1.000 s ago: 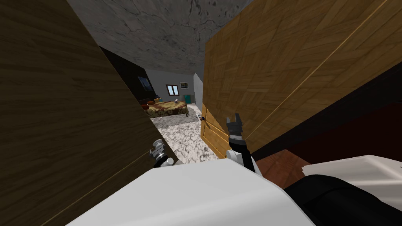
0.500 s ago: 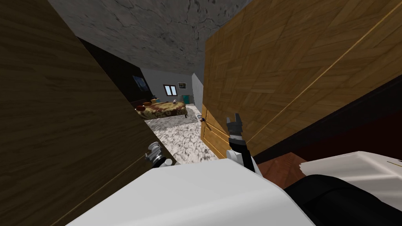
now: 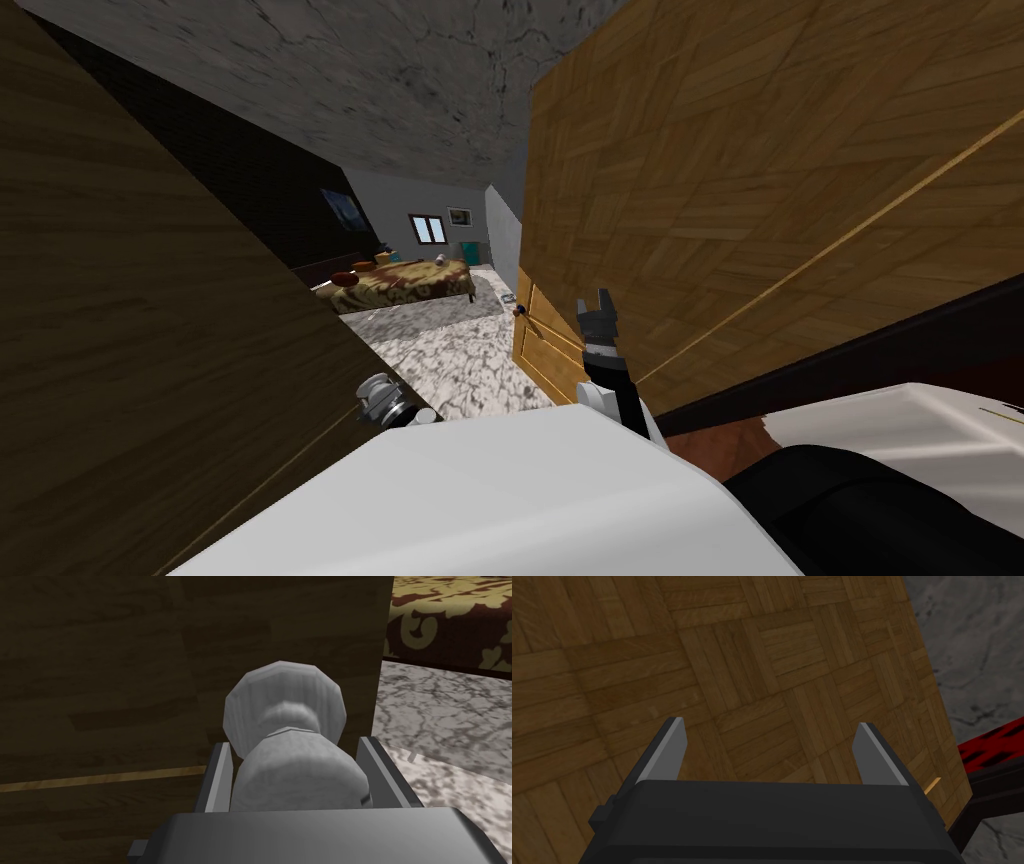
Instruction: Push the door open
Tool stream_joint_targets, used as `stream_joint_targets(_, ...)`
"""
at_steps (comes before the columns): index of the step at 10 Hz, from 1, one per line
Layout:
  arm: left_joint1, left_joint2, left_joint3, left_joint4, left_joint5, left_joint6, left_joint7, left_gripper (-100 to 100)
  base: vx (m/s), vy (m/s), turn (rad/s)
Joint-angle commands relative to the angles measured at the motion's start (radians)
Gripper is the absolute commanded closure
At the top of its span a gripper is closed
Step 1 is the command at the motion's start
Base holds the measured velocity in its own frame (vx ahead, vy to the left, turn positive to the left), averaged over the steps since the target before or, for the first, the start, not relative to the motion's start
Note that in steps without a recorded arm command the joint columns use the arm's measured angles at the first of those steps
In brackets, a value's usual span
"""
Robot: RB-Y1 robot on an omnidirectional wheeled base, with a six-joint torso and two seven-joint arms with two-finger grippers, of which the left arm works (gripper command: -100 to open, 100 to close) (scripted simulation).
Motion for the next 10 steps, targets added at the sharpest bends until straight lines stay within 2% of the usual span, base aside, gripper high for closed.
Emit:
stream_joint_targets(1,0.021,-0.012,0.030,-0.014,0.021,-0.012,-0.006,100,0.132,0.067,-0.098)
stream_joint_targets(3,0.032,-0.034,0.048,-0.028,0.035,-0.016,-0.014,100,0.170,0.072,-0.052)
stream_joint_targets(4,0.022,-0.026,0.040,-0.016,0.031,-0.006,-0.014,100,0.069,0.033,0.003)
stream_joint_targets(5,0.021,0.003,0.055,-0.015,0.043,-0.019,-0.019,100,0.053,0.092,0.032)
stream_joint_targets(6,0.021,0.015,0.063,-0.016,0.050,-0.024,-0.022,100,0.084,0.169,0.012)
stream_joint_targets(7,0.021,0.015,0.063,-0.016,0.050,-0.024,-0.022,100,0.090,0.137,0.010)
stream_joint_targets(8,0.021,0.026,0.078,-0.017,0.064,-0.033,-0.029,100,0.162,0.135,0.043)
stream_joint_targets(9,0.021,0.026,0.078,-0.017,0.064,-0.033,-0.029,100,0.112,0.115,0.040)
stream_joint_targets(10,0.022,0.027,0.093,-0.018,0.078,-0.042,-0.036,100,0.131,0.139,0.067)
